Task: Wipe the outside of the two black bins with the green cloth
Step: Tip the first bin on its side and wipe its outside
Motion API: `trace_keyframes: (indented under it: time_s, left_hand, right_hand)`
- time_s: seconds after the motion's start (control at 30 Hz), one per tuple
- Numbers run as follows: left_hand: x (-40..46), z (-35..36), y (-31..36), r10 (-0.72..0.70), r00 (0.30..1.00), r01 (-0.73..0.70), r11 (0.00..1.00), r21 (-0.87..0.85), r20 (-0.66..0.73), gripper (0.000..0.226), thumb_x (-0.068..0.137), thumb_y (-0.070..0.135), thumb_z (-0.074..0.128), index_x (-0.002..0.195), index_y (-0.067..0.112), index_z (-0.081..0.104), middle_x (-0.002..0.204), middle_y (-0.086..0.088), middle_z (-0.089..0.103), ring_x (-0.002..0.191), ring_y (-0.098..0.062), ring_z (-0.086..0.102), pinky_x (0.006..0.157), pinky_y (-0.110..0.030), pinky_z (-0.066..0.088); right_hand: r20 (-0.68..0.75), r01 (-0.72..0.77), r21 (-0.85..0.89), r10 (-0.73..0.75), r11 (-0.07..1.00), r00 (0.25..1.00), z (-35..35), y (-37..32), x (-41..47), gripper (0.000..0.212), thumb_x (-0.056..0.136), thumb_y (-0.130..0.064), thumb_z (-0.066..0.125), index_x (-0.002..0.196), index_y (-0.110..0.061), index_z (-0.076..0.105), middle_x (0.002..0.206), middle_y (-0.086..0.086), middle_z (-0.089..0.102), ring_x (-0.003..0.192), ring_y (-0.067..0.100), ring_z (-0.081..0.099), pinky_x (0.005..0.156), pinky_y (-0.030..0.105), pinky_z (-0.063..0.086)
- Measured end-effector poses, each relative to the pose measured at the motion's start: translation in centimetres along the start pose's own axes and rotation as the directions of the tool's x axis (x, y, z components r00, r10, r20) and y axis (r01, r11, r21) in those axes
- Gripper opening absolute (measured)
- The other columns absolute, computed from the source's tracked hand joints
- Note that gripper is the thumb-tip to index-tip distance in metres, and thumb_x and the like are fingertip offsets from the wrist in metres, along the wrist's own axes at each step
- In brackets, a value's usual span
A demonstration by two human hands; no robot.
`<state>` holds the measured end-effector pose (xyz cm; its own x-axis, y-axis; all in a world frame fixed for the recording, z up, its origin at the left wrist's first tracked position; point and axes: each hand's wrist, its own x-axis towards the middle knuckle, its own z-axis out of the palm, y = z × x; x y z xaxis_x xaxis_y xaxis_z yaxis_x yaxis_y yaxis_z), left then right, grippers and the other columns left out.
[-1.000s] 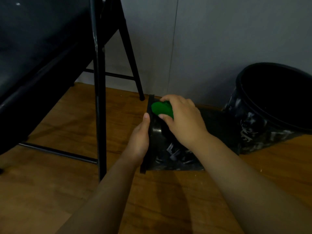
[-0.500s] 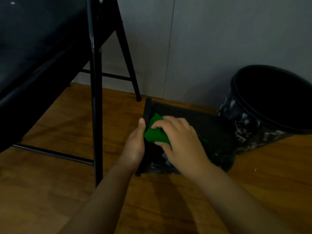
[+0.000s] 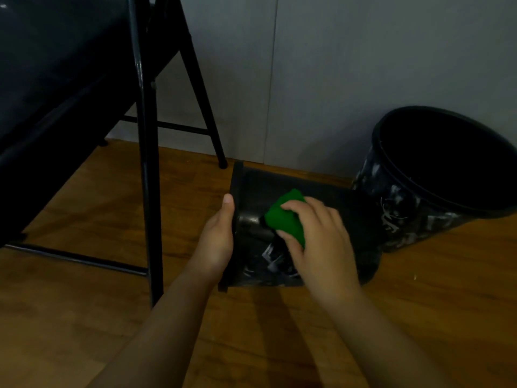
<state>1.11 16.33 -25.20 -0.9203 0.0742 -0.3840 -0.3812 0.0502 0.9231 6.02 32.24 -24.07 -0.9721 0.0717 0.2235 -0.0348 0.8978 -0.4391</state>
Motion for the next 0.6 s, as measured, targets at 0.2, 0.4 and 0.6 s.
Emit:
trace_keyframes:
  time_s: [0.2,0.4,0.6]
  left_hand:
    - [-0.3,0.3,0.5,-0.001,1.0,0.001,1.0,0.0,0.002,0.049,0.101,0.057,0.024,0.103,0.033,0.067,0.098,0.008,0.073,0.092,-0.004,0.068,0.071,-0.021,0.047]
    - [-0.3,0.1,0.6,0.012,1.0,-0.012,0.998,0.059,0.003,0.052,0.101,0.057,0.023,0.109,0.028,0.066,0.097,0.006,0.072,0.082,0.002,0.068,0.062,-0.012,0.048]
    - [-0.9,0.3,1.6,0.06,0.998,-0.059,0.992,0.108,-0.007,0.049,0.1,0.055,0.024,0.094,0.029,0.065,0.085,0.007,0.07,0.07,0.008,0.066,0.056,-0.009,0.046]
  right_hand:
    - [-0.246,-0.414,0.082,0.421,0.907,0.873,-1.2,4.5,-0.1,0.038,0.091,-0.029,0.061,0.127,-0.022,0.052,0.129,0.006,0.052,0.113,0.031,0.047,0.089,0.043,0.043]
    - [-0.086,-0.11,0.048,0.114,0.993,0.99,-0.2,0.8,0.6,0.042,0.087,-0.031,0.066,0.126,-0.029,0.051,0.131,-0.004,0.051,0.117,0.02,0.046,0.096,0.038,0.044]
    - [-0.22,-0.302,0.092,0.315,0.949,0.923,-1.8,6.1,0.5,0.039,0.09,-0.029,0.064,0.126,-0.022,0.053,0.126,0.004,0.054,0.114,0.027,0.051,0.092,0.038,0.045]
